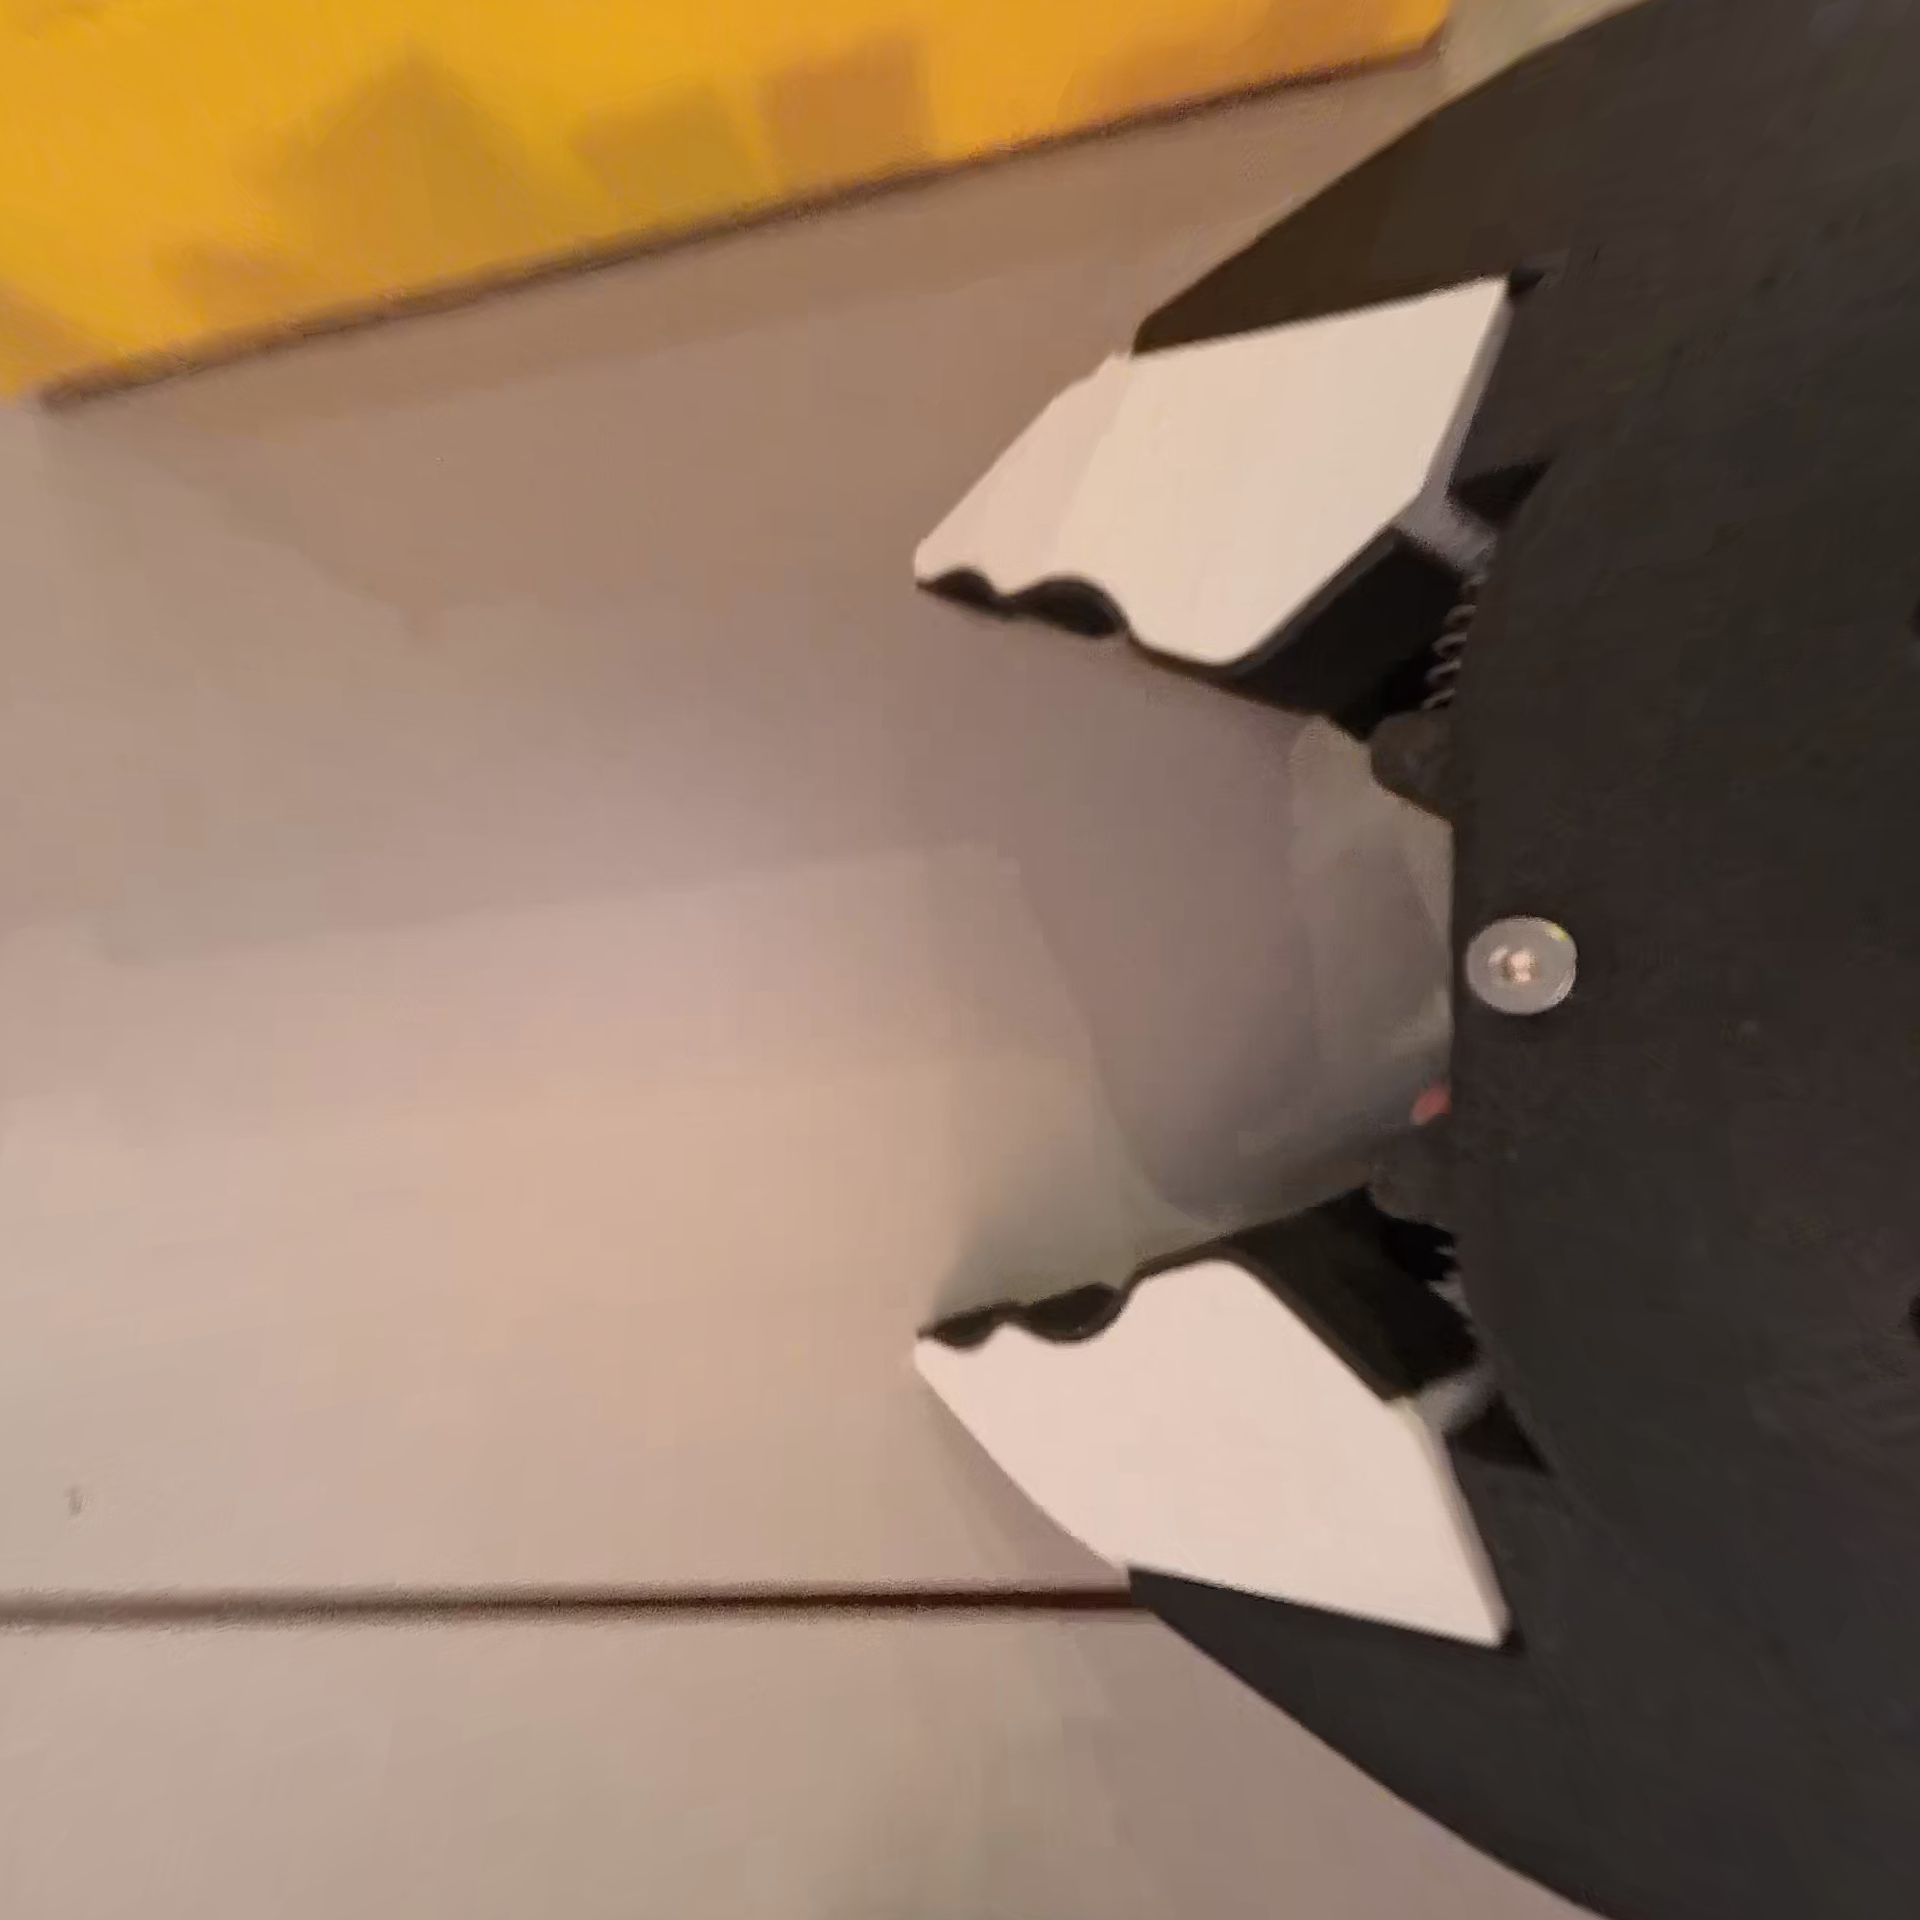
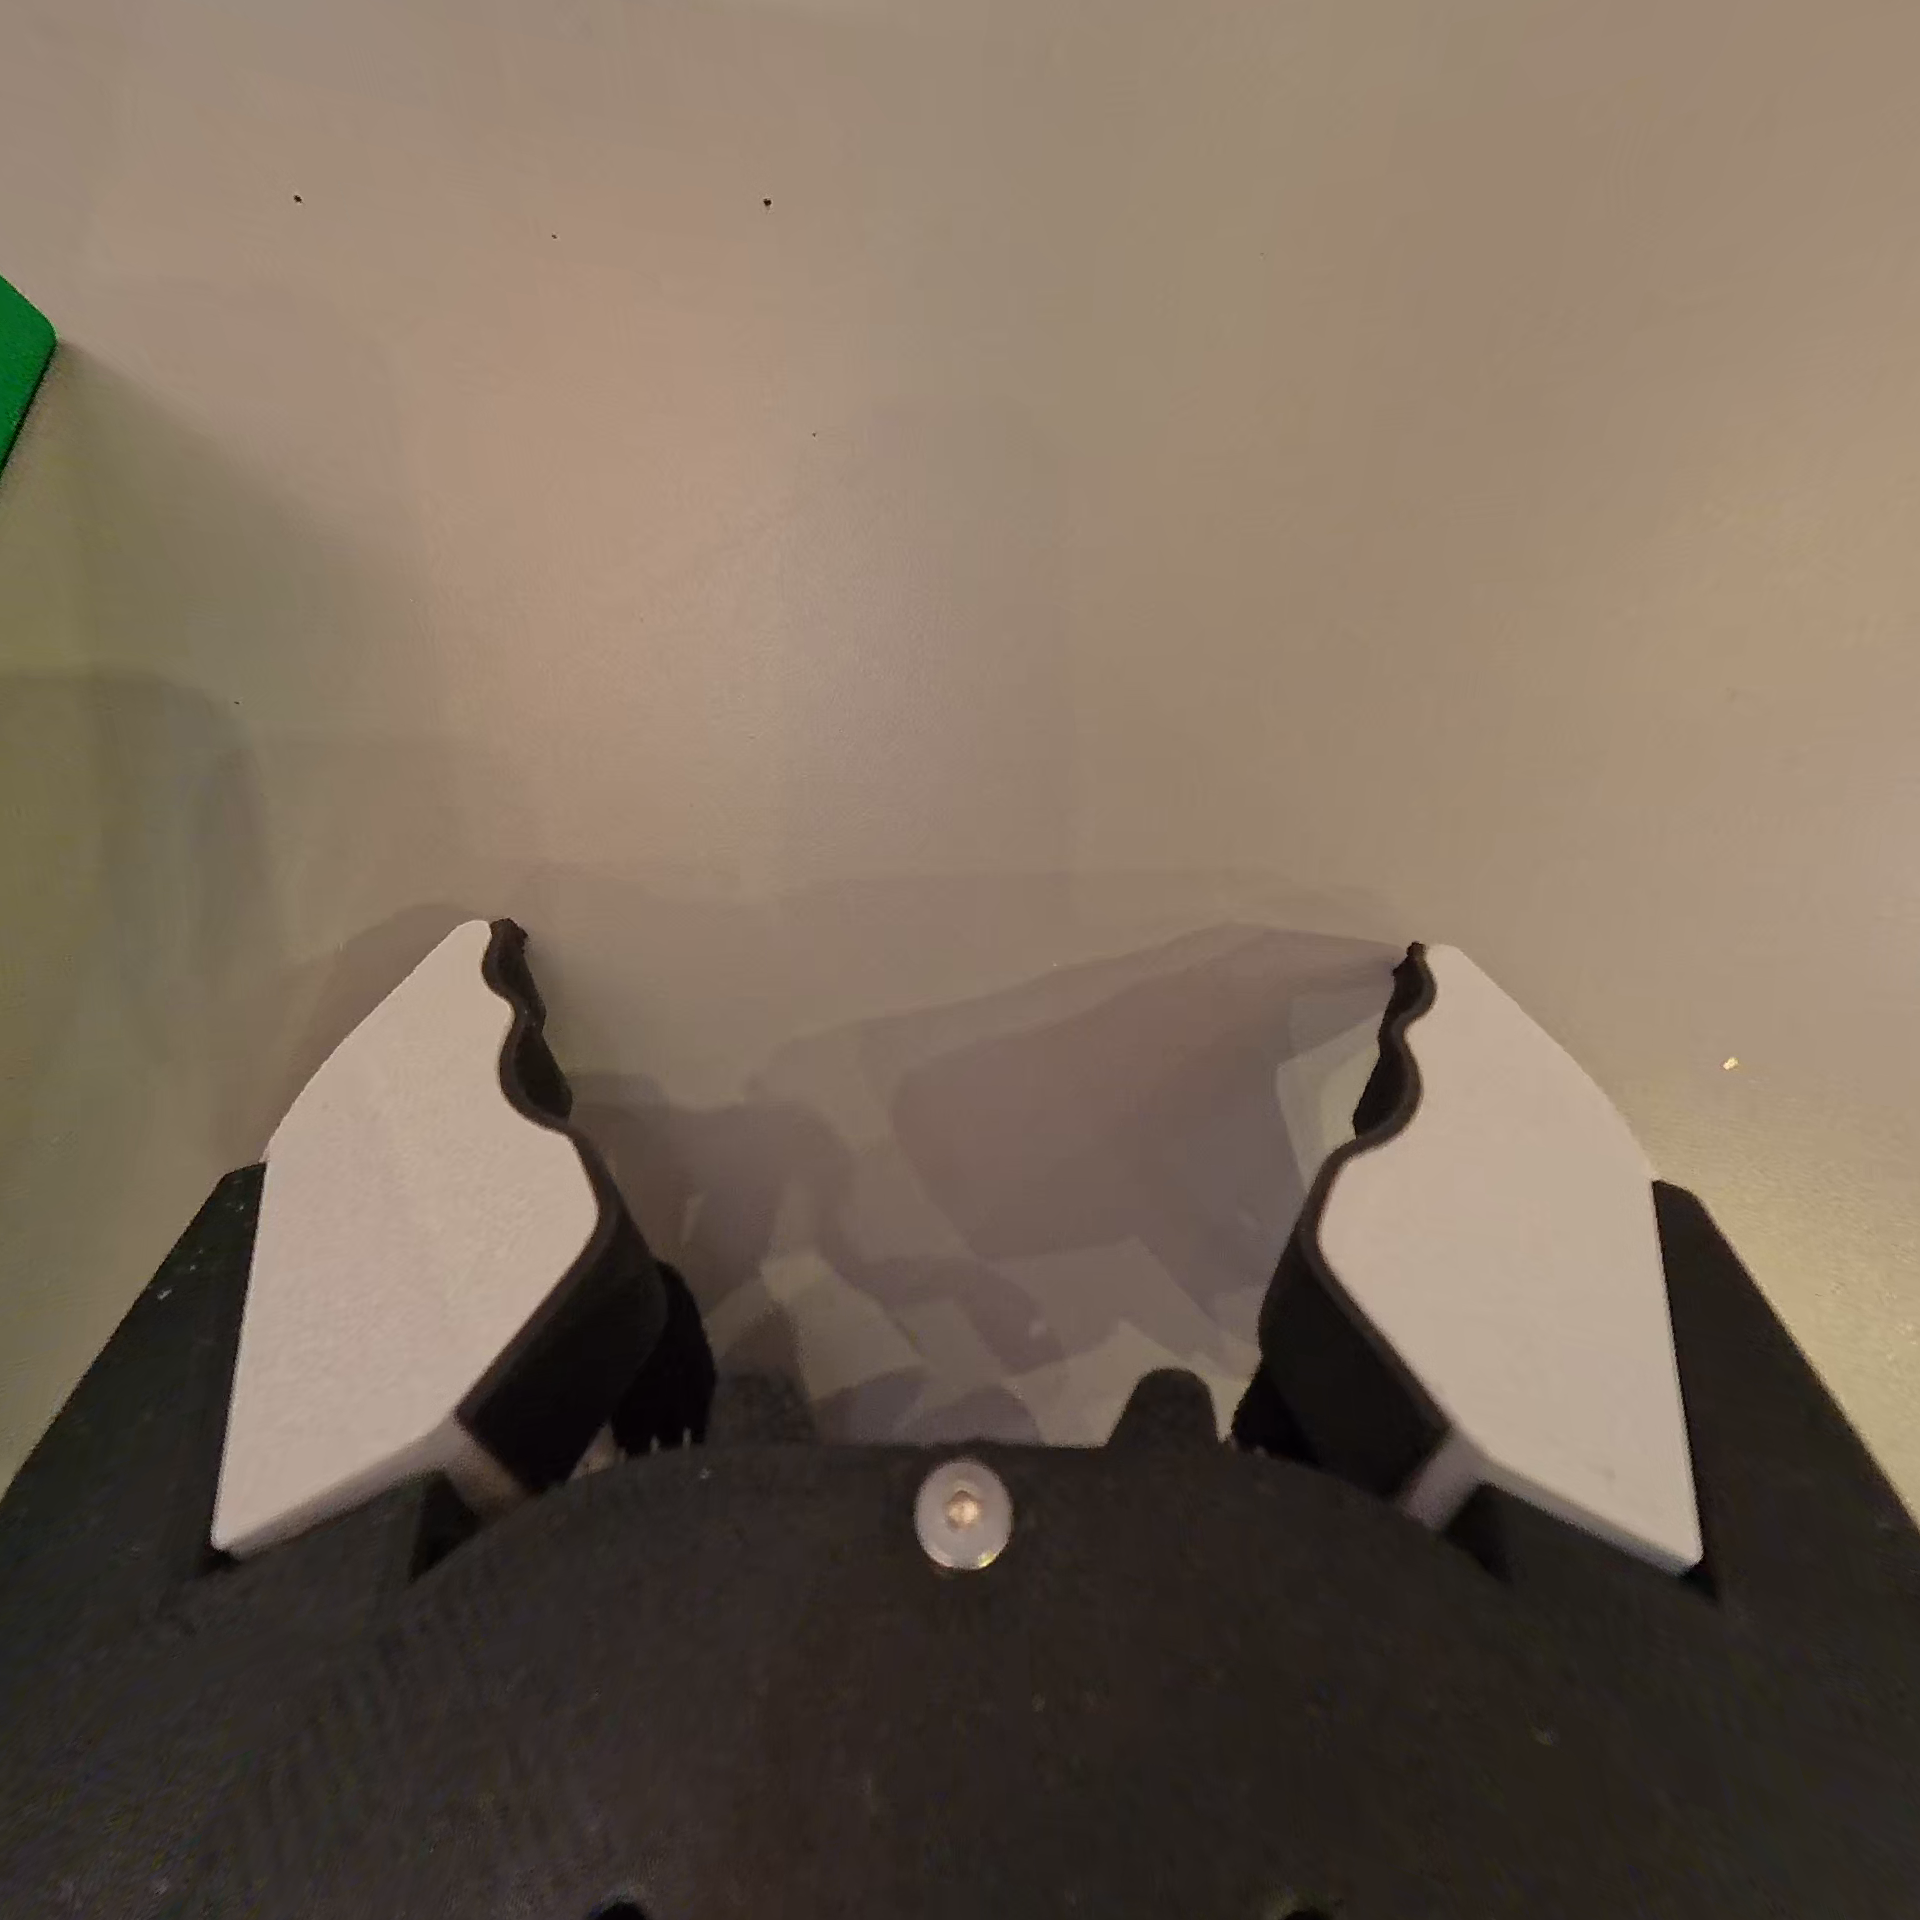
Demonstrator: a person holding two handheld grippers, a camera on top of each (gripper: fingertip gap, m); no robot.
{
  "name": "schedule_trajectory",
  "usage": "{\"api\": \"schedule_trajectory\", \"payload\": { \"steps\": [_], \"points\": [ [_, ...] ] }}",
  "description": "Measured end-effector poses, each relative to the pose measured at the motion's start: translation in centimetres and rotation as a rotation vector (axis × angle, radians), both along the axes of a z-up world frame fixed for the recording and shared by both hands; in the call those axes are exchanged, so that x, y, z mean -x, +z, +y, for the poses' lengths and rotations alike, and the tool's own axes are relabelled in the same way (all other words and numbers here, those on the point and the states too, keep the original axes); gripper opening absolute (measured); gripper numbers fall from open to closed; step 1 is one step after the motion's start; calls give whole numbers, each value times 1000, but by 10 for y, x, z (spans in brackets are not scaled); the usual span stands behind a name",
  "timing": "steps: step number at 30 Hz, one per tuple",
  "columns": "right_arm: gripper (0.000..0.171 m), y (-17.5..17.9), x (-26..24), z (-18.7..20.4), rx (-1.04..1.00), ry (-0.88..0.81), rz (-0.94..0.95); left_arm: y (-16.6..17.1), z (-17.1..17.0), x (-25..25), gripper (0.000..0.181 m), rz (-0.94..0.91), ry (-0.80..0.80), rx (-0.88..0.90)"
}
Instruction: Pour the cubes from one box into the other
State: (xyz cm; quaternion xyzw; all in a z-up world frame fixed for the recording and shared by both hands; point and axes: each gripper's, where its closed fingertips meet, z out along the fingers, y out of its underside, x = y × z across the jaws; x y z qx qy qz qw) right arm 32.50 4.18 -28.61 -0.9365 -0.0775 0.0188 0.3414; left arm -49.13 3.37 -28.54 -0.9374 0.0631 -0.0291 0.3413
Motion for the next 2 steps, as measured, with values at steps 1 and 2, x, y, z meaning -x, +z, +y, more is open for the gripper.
{"api": "schedule_trajectory", "payload": {
  "steps": [1, 2],
  "points": [
    [142, 0, 0, 0, 0, 0, 0, -1, 1, 4, 129, 31, 35, 3],
    [142, 0, 0, 0, 0, -1, 0, -1, 1, 8, 138, 48, 59, 6]
  ]
}}
